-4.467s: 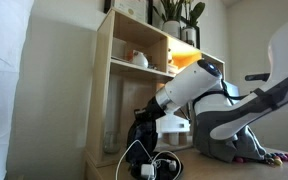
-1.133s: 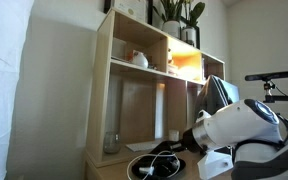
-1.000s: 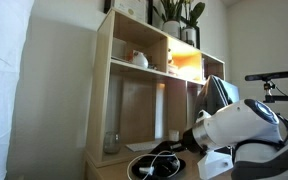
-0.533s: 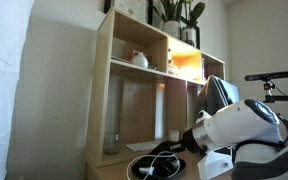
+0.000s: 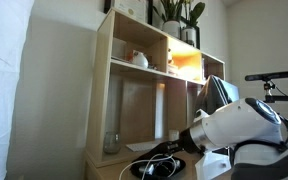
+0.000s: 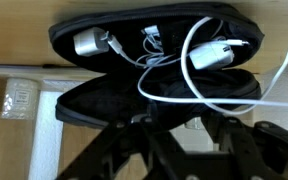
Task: Move the portable bag slightly to the left and close it
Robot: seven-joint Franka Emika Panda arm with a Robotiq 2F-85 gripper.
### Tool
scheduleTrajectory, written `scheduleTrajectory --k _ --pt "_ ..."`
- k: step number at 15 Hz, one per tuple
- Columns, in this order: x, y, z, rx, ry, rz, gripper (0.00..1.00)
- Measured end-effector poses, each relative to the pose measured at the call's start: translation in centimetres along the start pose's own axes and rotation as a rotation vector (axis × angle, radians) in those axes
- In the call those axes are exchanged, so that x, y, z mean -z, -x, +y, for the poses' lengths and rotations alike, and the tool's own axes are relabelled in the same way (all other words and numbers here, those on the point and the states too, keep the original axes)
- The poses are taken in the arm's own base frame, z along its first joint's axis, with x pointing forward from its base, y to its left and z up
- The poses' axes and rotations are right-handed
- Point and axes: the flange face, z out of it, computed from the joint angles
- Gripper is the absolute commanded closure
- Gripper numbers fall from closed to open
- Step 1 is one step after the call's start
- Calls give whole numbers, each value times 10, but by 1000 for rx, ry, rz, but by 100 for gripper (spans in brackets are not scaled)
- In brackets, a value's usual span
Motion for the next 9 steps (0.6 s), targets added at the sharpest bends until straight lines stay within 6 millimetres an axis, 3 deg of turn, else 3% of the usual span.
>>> scheduleTrajectory --k 2,3,9 --pt "0 0 1 2 2 0 3" --pt "1 0 3 -2 8 2 0" --pt "6 -13 1 31 19 27 0"
